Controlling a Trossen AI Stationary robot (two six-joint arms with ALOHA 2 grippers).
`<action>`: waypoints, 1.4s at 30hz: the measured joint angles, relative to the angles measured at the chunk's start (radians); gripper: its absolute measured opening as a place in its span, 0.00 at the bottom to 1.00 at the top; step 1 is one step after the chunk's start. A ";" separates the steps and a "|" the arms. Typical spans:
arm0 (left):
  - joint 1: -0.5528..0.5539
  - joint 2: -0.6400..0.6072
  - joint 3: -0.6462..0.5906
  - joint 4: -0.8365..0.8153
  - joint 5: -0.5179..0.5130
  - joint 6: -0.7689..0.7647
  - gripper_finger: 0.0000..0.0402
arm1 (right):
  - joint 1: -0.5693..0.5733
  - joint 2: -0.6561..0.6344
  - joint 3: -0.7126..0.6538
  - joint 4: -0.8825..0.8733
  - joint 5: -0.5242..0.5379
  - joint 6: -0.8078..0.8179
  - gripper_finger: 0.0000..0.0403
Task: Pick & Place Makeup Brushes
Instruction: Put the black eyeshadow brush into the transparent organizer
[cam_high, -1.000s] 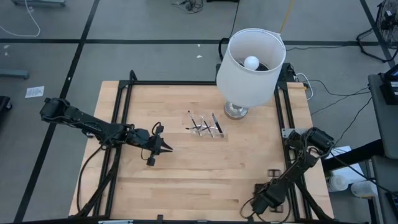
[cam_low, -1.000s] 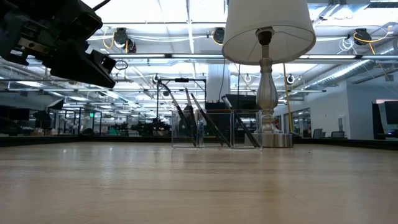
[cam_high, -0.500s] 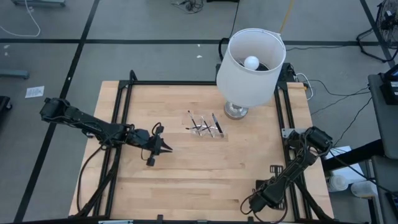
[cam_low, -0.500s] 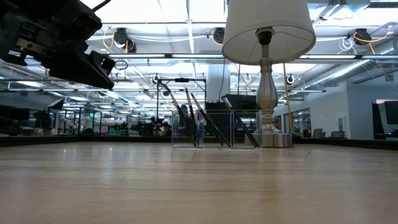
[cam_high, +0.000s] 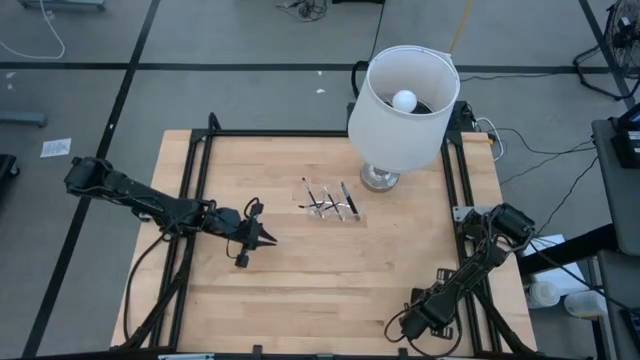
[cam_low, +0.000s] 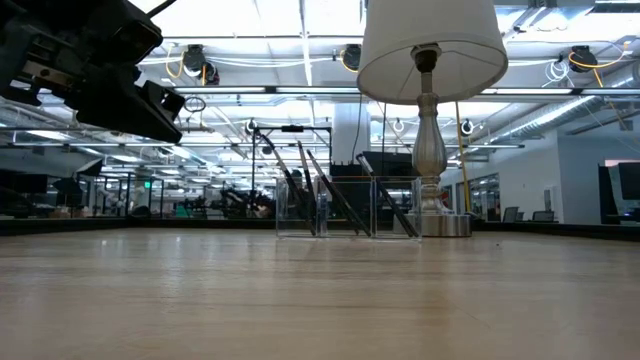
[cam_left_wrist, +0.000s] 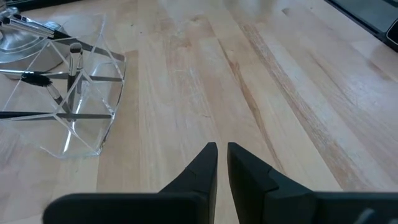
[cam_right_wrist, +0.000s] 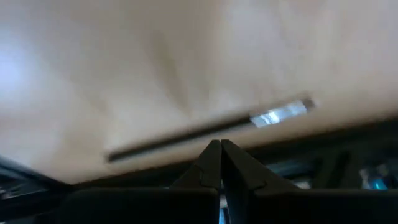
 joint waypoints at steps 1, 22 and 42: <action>0.000 0.000 0.000 0.000 0.000 0.000 0.12 | 0.000 0.000 -0.010 -0.019 -0.013 0.015 0.00; 0.000 0.000 0.000 0.005 0.000 -0.008 0.12 | 0.074 -0.004 -0.136 0.259 -0.115 0.278 0.00; 0.000 0.000 0.000 0.007 0.000 -0.022 0.12 | -0.055 -0.003 -0.130 0.311 -0.068 0.271 0.00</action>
